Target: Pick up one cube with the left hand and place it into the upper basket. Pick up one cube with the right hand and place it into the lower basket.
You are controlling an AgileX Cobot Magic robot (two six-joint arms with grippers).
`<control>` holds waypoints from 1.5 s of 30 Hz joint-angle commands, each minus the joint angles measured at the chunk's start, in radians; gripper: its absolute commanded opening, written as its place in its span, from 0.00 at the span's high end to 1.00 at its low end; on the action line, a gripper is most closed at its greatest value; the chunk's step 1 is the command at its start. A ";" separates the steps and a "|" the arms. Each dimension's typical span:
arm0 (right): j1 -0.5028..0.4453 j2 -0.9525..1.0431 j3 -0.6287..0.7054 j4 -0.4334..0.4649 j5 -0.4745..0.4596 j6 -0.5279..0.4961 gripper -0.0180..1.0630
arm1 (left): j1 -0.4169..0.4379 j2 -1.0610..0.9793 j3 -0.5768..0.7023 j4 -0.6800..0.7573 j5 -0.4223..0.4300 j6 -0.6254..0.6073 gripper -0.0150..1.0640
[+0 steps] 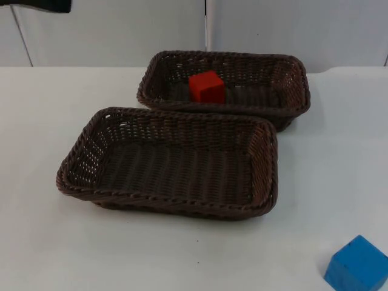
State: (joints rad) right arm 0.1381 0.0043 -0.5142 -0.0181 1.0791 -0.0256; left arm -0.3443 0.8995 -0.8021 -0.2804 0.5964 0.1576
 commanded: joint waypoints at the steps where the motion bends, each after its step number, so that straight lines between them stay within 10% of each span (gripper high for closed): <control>1: 0.001 -0.004 -0.001 -0.004 -0.001 -0.009 0.27 | -0.004 -0.073 0.030 0.020 0.019 -0.009 0.04; 12: 0.001 -0.004 -0.001 -0.004 -0.001 -0.009 0.27 | -0.004 -0.193 0.040 0.088 0.176 -0.044 0.04; 45: 0.001 0.079 -0.009 0.018 -0.012 0.015 0.26 | -0.004 -0.235 0.040 0.097 0.232 -0.053 0.04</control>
State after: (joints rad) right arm 0.1381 0.0374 -0.5142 -0.0116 1.0791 -0.0149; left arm -0.3443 0.6736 -0.7637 -0.1910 0.8300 0.1119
